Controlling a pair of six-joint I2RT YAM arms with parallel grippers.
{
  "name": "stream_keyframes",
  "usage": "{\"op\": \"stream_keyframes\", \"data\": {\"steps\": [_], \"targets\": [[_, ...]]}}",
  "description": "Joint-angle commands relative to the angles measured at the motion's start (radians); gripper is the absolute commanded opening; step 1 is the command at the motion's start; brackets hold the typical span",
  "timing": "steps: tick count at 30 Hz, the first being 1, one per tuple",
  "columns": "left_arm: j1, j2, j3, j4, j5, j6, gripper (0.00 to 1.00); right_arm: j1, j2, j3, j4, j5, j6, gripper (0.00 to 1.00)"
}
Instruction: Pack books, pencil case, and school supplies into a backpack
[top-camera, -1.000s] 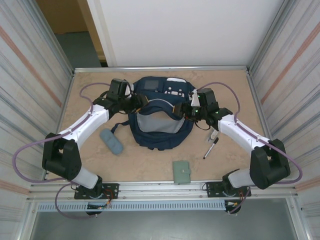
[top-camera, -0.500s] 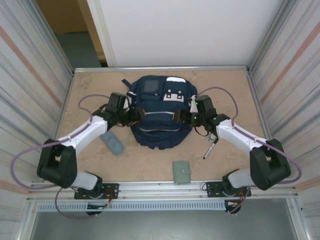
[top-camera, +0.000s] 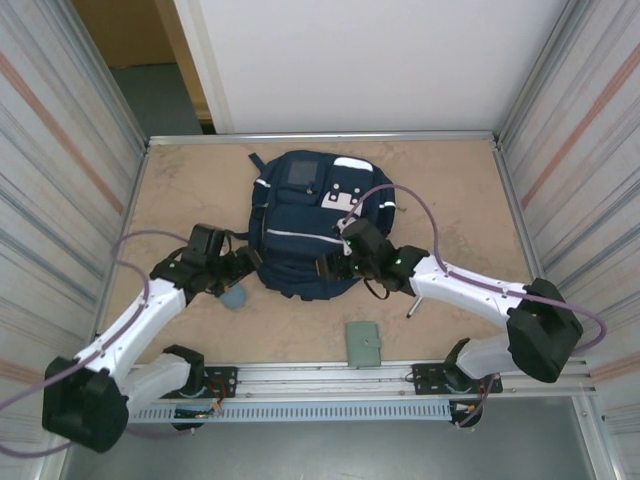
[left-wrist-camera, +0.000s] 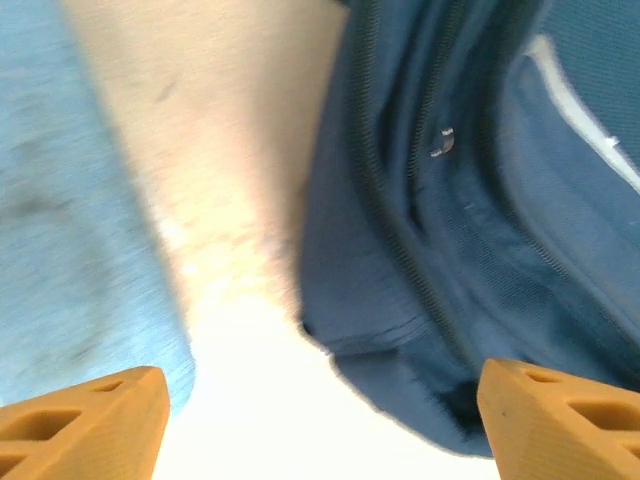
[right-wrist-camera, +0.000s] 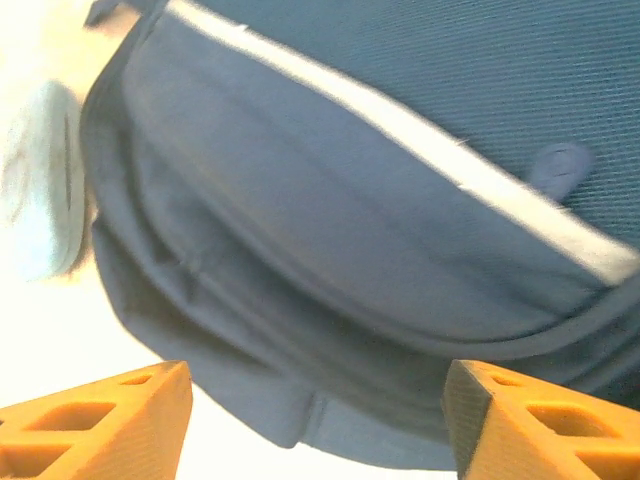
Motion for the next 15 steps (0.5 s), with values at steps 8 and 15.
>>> {"op": "stream_keyframes", "data": {"steps": [8,15], "targets": [[0.042,0.026,-0.056,-0.172,-0.191,0.026,0.99,0.189,0.036,0.055,-0.029,0.097,-0.082,0.7],[0.083,0.221,0.011,-0.1,-0.202,0.132,0.99,0.214,0.006,0.007,0.016,0.105,-0.06,0.7]]}}
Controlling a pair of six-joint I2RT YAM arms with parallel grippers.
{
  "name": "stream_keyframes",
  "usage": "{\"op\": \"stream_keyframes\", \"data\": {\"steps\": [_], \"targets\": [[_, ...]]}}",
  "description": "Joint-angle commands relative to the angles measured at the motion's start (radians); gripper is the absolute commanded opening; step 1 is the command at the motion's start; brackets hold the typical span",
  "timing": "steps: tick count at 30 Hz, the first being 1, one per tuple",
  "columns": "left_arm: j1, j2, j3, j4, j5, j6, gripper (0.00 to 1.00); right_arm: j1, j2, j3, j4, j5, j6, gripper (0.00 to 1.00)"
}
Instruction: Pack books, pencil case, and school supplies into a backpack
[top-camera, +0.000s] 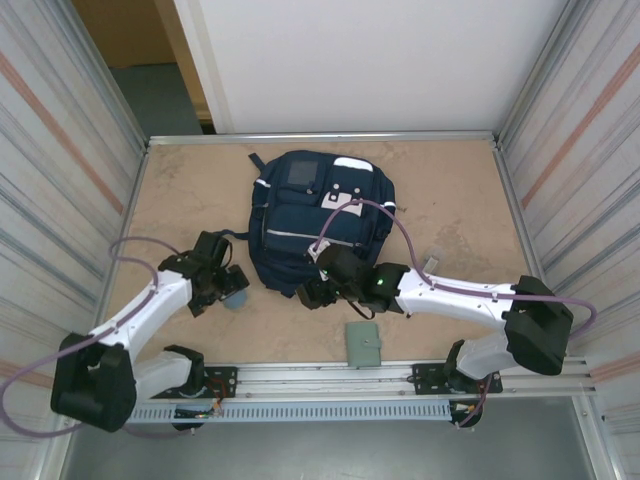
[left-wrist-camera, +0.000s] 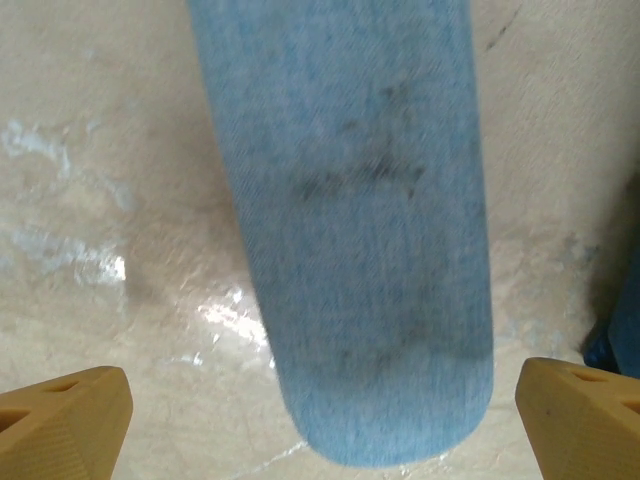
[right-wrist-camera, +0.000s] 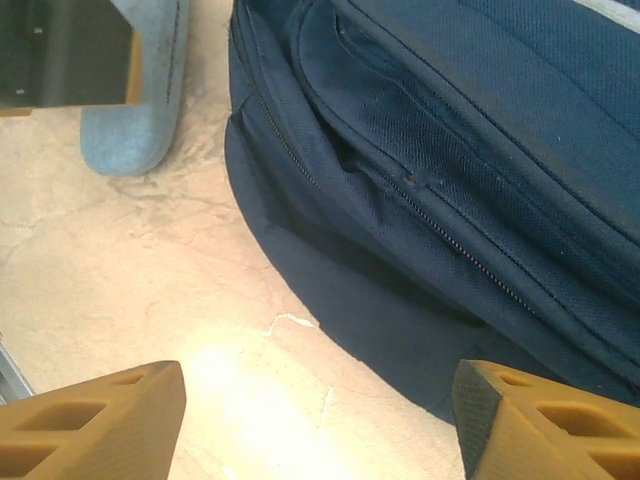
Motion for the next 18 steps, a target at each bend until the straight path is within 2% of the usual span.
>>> {"op": "stream_keyframes", "data": {"steps": [1,4,7,10,12,15,16,18], "targets": [[0.046,0.089,0.015,0.058,-0.009,0.07,0.99,0.013,-0.03,-0.018,0.025,0.033,-0.005,0.7],[0.098,0.168,-0.006,0.14,0.039,0.072,0.98,0.014,-0.024,-0.005,0.034,0.048,0.006,0.71],[0.103,0.218,-0.005,0.221,0.093,0.09,0.91,-0.003,-0.014,0.047,-0.014,0.084,0.005,0.72],[0.1,0.25,0.01,0.24,0.09,0.113,0.82,-0.069,-0.004,0.116,-0.099,0.061,-0.039,0.72],[0.099,0.254,0.016,0.226,0.084,0.124,0.72,-0.133,0.015,0.162,-0.171,0.044,-0.114,0.73],[0.098,0.233,-0.009,0.214,0.086,0.117,0.63,-0.18,0.069,0.247,-0.287,0.192,-0.303,0.73],[0.097,0.225,-0.023,0.219,0.098,0.112,0.6,-0.189,0.088,0.269,-0.306,0.203,-0.372,0.73],[0.09,0.213,-0.05,0.227,0.122,0.108,0.55,-0.209,0.132,0.32,-0.354,0.105,-0.468,0.73]]}}
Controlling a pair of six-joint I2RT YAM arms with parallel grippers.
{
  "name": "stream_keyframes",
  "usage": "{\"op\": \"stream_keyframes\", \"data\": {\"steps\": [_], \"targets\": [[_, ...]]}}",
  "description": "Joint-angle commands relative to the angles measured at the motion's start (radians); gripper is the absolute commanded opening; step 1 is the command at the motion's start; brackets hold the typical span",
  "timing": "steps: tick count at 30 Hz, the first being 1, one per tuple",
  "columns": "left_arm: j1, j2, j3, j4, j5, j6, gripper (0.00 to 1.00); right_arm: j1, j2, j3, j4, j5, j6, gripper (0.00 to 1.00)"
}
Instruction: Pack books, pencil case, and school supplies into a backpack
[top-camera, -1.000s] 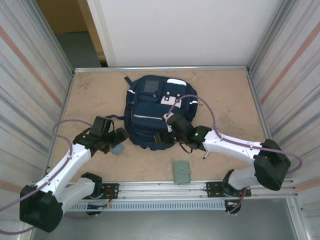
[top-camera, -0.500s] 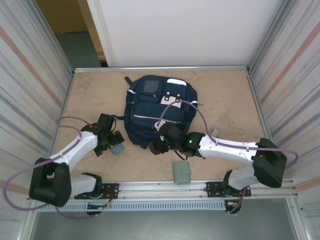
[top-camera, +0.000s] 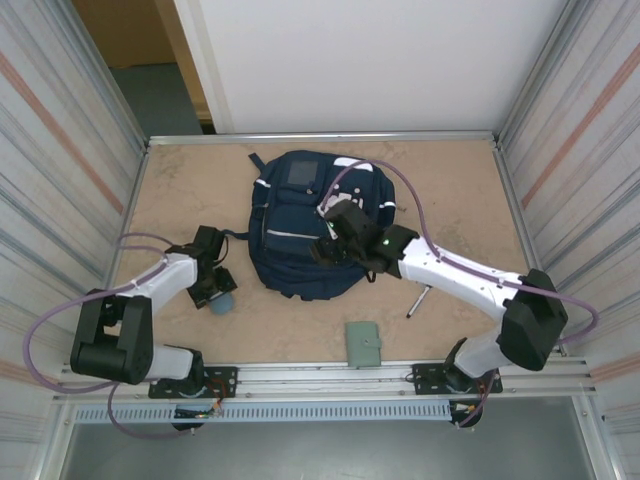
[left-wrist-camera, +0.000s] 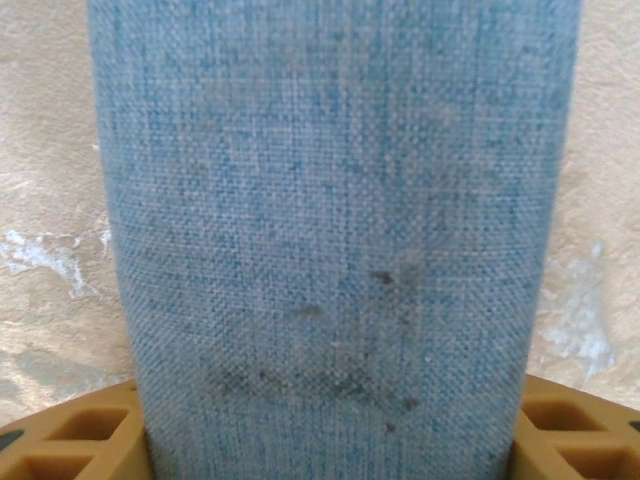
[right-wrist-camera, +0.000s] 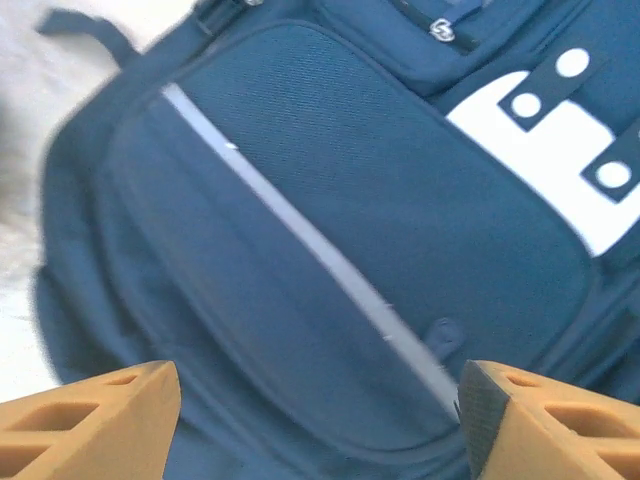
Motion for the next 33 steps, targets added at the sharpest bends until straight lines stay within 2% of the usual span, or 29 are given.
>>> {"op": "stream_keyframes", "data": {"steps": [1,2,6,8,11,12,13,14,15,19,23,28,33], "targets": [[-0.022,0.008,-0.057,0.131,0.123,0.002,0.49,-0.014,0.079,0.075,-0.166,-0.08,-0.239,0.73],[-0.033,0.005,-0.06,0.132,0.131,0.006,0.47,-0.016,0.11,0.097,-0.181,-0.102,-0.259,0.72],[-0.136,-0.01,-0.043,0.1,0.138,-0.013,0.46,-0.014,0.233,0.149,-0.214,-0.078,-0.361,0.71],[-0.16,-0.028,-0.029,0.077,0.159,-0.026,0.45,-0.022,0.282,0.174,-0.242,-0.082,-0.402,0.71],[-0.178,-0.088,-0.018,0.045,0.171,-0.034,0.41,-0.026,0.356,0.216,-0.266,-0.019,-0.445,0.69],[-0.184,-0.114,-0.016,0.033,0.173,-0.032,0.39,-0.026,0.38,0.232,-0.276,0.006,-0.453,0.63],[-0.186,-0.142,-0.01,0.015,0.175,-0.035,0.39,-0.03,0.401,0.248,-0.287,0.033,-0.458,0.46],[-0.187,-0.168,-0.005,-0.001,0.175,-0.038,0.39,-0.035,0.41,0.262,-0.288,0.057,-0.449,0.36],[-0.186,-0.198,0.002,-0.022,0.174,-0.04,0.39,-0.042,0.409,0.273,-0.288,0.063,-0.43,0.29],[-0.186,-0.298,0.039,-0.085,0.195,-0.051,0.38,-0.027,0.291,0.232,-0.206,-0.053,-0.4,0.11],[-0.196,-0.367,0.095,-0.087,0.233,-0.007,0.33,0.027,0.191,0.181,-0.1,-0.039,-0.394,0.01],[-0.199,-0.362,0.2,-0.121,0.212,-0.034,0.34,0.019,0.12,0.226,-0.081,-0.035,-0.379,0.0],[-0.251,-0.339,0.216,0.0,0.178,-0.129,0.33,-0.062,0.046,0.261,-0.073,-0.208,-0.259,0.0]]}}
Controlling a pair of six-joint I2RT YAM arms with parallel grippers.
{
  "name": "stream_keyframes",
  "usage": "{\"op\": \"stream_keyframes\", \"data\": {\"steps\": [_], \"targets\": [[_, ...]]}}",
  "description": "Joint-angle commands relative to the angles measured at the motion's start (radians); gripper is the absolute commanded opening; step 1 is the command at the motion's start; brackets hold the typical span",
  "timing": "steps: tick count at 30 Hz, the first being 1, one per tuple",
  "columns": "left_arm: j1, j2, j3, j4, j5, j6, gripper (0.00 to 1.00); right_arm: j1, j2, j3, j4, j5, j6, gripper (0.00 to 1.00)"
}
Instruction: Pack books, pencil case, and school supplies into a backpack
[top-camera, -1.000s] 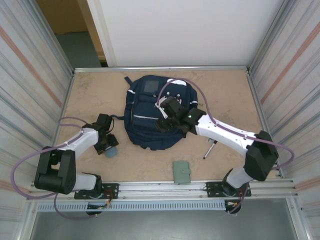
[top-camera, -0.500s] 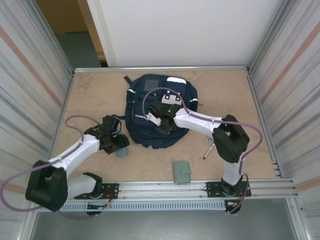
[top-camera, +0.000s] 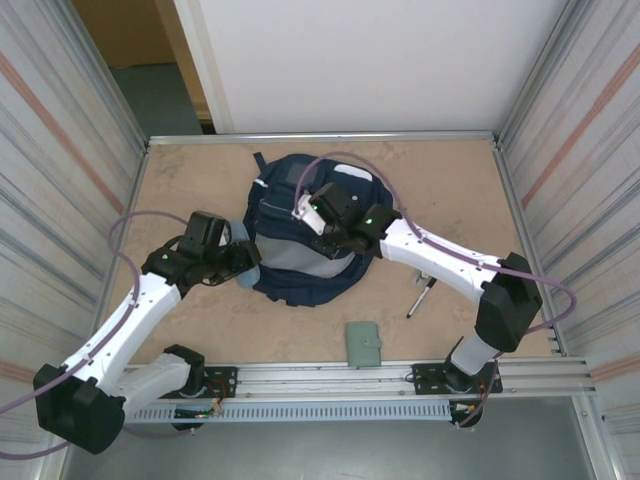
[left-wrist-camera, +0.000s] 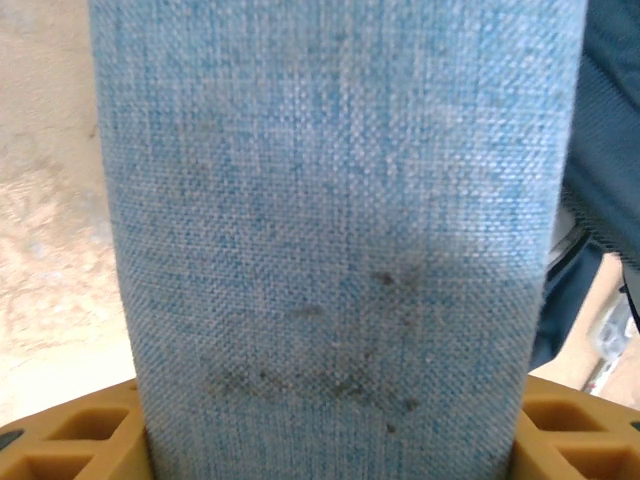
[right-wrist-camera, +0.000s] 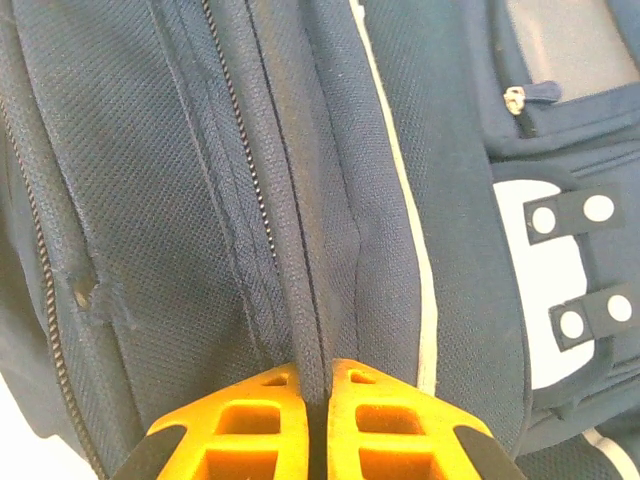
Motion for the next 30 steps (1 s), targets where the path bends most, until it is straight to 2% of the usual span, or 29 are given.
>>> {"op": "stream_keyframes", "data": {"steps": [1,5,7,11,14,17,20,25,27,30], "targets": [[-0.047,0.016,0.018,0.094,-0.029,-0.081,0.33,-0.047,-0.089,0.055,0.062,-0.157,0.104,0.0],[-0.066,0.07,0.012,0.19,-0.027,-0.167,0.34,-0.061,-0.133,0.043,0.084,-0.258,0.155,0.0],[-0.079,0.086,-0.007,0.25,-0.036,-0.213,0.34,-0.063,-0.144,0.036,0.099,-0.268,0.164,0.0],[-0.143,0.148,0.02,0.311,-0.136,-0.234,0.34,-0.065,-0.13,0.071,0.106,-0.278,0.181,0.0],[-0.16,0.24,0.062,0.347,-0.134,-0.271,0.35,-0.063,-0.114,0.139,0.075,-0.298,0.174,0.0],[-0.216,0.289,0.006,0.504,-0.227,-0.375,0.33,-0.063,-0.114,0.167,0.074,-0.285,0.167,0.0],[-0.254,0.357,0.0,0.574,-0.324,-0.452,0.33,-0.063,-0.123,0.164,0.065,-0.286,0.179,0.0],[-0.261,0.465,0.041,0.647,-0.38,-0.491,0.34,-0.063,-0.147,0.119,0.053,-0.28,0.194,0.0],[-0.252,0.517,0.084,0.655,-0.37,-0.475,0.35,-0.065,-0.161,0.091,0.07,-0.264,0.199,0.0],[-0.23,0.589,0.109,0.752,-0.283,-0.497,0.4,-0.066,-0.169,0.068,0.094,-0.266,0.208,0.0]]}}
